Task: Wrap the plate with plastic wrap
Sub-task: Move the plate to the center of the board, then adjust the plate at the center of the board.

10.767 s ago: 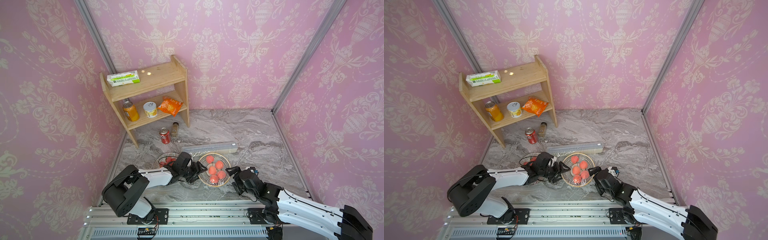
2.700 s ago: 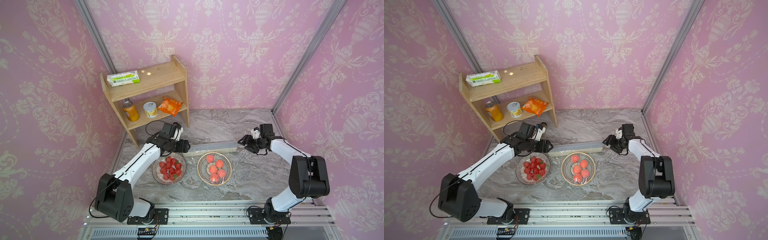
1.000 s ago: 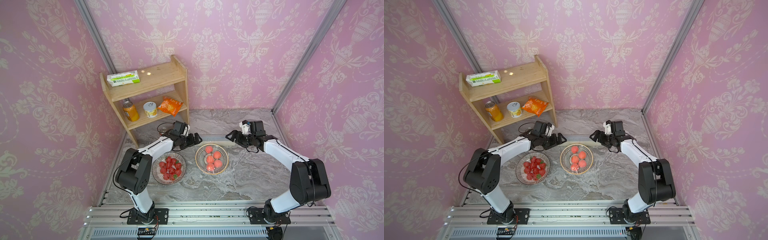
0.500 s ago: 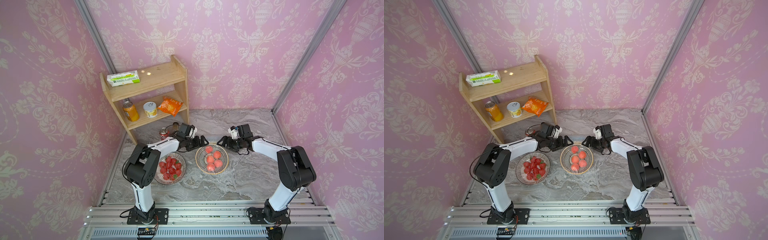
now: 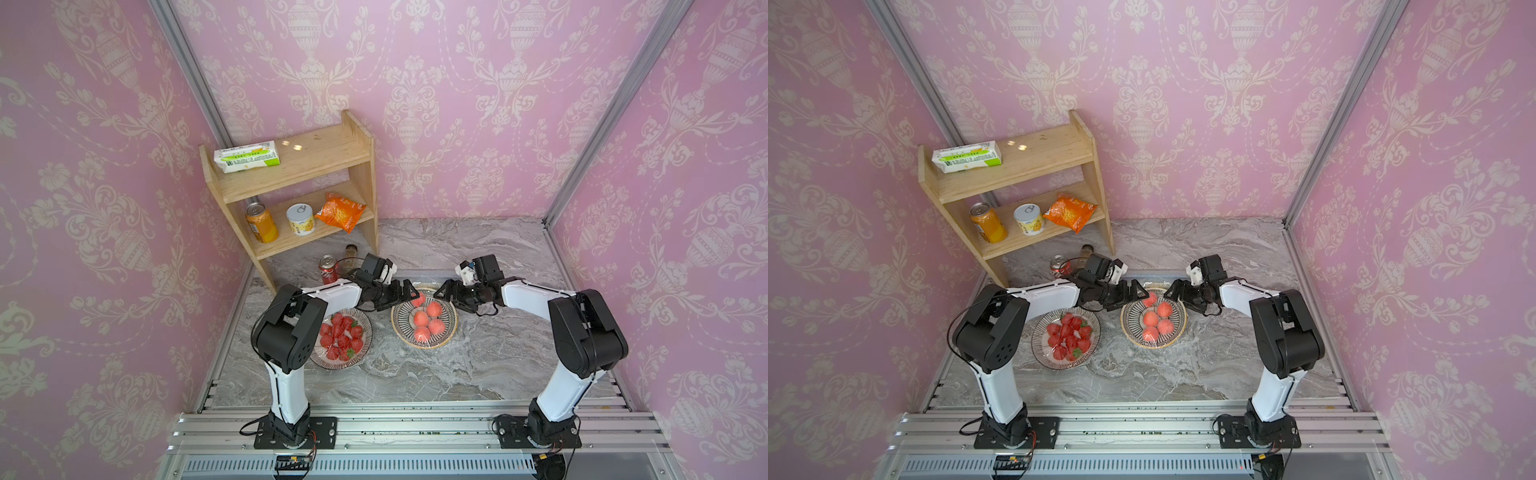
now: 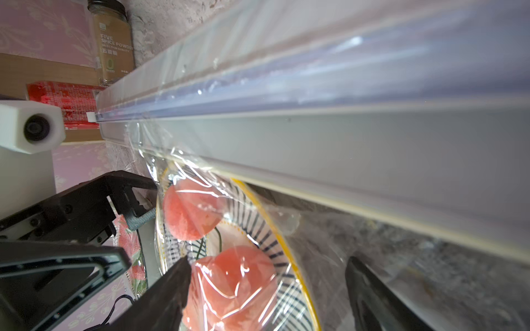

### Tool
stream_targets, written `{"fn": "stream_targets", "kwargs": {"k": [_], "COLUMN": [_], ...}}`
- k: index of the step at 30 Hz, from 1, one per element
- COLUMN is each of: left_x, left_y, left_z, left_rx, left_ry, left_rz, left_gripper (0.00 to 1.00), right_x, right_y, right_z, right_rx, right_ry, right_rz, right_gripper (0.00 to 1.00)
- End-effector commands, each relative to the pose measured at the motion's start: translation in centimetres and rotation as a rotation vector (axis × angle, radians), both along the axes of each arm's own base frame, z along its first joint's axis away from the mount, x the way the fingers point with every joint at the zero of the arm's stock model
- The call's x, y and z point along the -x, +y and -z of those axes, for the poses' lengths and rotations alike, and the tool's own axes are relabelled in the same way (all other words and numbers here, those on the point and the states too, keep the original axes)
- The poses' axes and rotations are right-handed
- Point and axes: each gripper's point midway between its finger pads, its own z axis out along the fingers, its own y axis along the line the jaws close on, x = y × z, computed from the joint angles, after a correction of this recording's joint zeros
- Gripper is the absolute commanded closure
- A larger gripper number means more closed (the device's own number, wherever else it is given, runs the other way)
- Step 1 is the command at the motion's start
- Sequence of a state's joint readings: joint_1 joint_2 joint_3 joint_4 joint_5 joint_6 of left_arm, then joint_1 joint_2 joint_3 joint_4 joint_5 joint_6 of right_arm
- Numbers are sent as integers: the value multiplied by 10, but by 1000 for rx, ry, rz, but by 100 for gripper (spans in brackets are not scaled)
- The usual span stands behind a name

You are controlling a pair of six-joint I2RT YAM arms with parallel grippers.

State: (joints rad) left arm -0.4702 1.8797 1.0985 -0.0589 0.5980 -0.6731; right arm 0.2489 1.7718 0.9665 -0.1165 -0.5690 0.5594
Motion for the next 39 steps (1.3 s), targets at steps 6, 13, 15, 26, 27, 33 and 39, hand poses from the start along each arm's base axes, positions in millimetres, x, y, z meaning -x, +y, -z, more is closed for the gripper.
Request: {"fn": "stream_targets", "kwargs": {"k": [6, 13, 15, 26, 27, 33, 39], "left_x": [25, 35, 36, 17, 16, 15, 18], "left_y": [-23, -24, -23, 21, 22, -4, -44], "left_z": [-10, -13, -12, -30, -37, -81, -90], "left_rx": [95, 88, 76, -67, -75, 88, 222], "left_ry": [45, 43, 45, -45, -69, -155, -148], "left_rz": [46, 55, 60, -2, 5, 96, 199], "left_gripper": [1, 1, 1, 1, 1, 1, 1], "right_x": [32, 65, 76, 89, 81, 49, 29], "right_y": [35, 42, 39, -31, -25, 23, 37], "right_z": [-8, -7, -6, -31, -45, -95, -81], "right_rx": [-151, -165, -153, 142, 111, -107, -154], "right_ry": [69, 103, 113, 42, -14, -214, -219], "right_rz": [-50, -48, -43, -43, -61, -116, -81], "right_gripper": [14, 13, 12, 8, 8, 10, 10]}}
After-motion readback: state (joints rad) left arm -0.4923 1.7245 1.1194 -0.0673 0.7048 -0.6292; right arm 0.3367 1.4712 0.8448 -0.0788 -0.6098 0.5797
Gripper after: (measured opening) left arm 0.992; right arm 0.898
